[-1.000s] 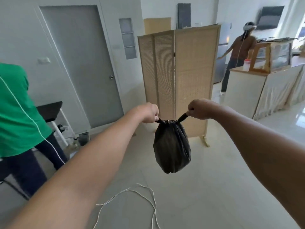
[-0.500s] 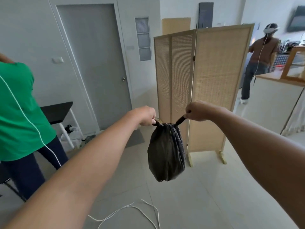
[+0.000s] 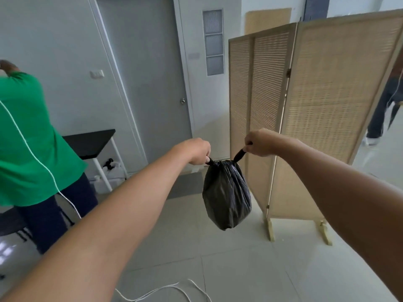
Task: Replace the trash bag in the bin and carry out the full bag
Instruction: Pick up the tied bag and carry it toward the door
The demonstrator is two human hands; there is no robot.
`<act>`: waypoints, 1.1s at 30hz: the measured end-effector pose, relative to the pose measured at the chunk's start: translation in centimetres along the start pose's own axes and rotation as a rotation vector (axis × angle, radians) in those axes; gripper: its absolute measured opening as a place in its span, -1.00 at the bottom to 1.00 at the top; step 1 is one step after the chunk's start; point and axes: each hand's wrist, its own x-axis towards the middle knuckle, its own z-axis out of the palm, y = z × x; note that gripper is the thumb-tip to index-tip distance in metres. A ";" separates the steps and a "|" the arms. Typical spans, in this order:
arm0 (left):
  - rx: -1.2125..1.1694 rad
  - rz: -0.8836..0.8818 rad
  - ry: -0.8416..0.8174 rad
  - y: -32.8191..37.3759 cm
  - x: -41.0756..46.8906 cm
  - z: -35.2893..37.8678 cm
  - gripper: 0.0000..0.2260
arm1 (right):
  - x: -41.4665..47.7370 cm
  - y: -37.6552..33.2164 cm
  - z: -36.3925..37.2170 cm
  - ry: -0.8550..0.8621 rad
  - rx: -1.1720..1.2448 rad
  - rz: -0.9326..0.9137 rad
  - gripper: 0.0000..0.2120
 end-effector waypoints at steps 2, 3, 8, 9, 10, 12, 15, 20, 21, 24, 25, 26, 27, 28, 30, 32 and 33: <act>0.002 -0.040 -0.014 0.2 2.7 -0.3 -0.76 | 2.6 1.9 0.0 -0.015 0.002 -0.036 -0.79; -0.005 -0.059 -0.024 0.4 4.0 -0.5 -0.76 | 3.8 2.9 0.0 -0.027 -0.002 -0.050 -0.78; -0.053 -0.128 -0.023 1.5 9.2 -0.7 -0.76 | 9.4 7.6 0.3 -0.034 -0.012 -0.092 -0.75; -0.052 -0.133 -0.026 1.7 10.0 -0.7 -0.77 | 10.2 8.2 0.4 -0.040 -0.015 -0.100 -0.77; -0.044 -0.139 -0.027 1.8 10.7 -0.7 -0.77 | 11.0 8.8 0.6 -0.045 -0.015 -0.109 -0.80; -0.033 -0.153 -0.020 1.8 12.3 -1.0 -0.78 | 12.7 10.0 1.1 -0.048 -0.013 -0.118 -0.81; -0.050 -0.172 0.012 1.2 14.9 -1.7 -0.79 | 15.5 11.4 1.4 -0.045 0.001 -0.121 -0.72; -0.064 -0.180 0.026 -0.8 19.7 -1.7 -0.77 | 20.8 12.6 1.5 -0.059 0.012 -0.119 -0.71; -0.067 -0.183 0.022 -1.5 20.8 -1.4 -0.77 | 22.0 12.7 1.7 -0.064 0.010 -0.117 -0.72; -0.078 -0.184 0.031 -4.0 24.4 -0.7 -0.78 | 25.7 12.9 2.4 -0.069 0.004 -0.115 -0.73; -0.087 -0.180 0.033 -5.0 25.6 -0.5 -0.77 | 27.0 12.8 2.8 -0.075 0.001 -0.112 -0.73; -0.094 -0.176 0.029 -6.0 26.8 -0.3 -0.76 | 28.3 12.6 3.1 -0.085 -0.004 -0.108 -0.74; -0.097 -0.172 0.017 -6.9 28.0 -0.1 -0.75 | 29.7 12.5 3.2 -0.101 -0.014 -0.101 -0.75; -0.091 -0.168 -0.005 -7.7 29.1 0.1 -0.73 | 31.1 12.3 3.3 -0.120 -0.023 -0.092 -0.76; -0.070 -0.159 -0.046 -9.5 31.4 0.4 -0.72 | 33.9 12.3 3.5 -0.148 -0.017 -0.066 -0.77; -0.071 -0.145 -0.031 -11.2 34.0 0.3 -0.74 | 36.7 12.4 3.8 -0.142 0.014 -0.048 -0.78; -0.080 -0.134 -0.025 -12.0 35.3 0.4 -0.75 | 38.0 12.4 4.1 -0.143 0.025 -0.044 -0.78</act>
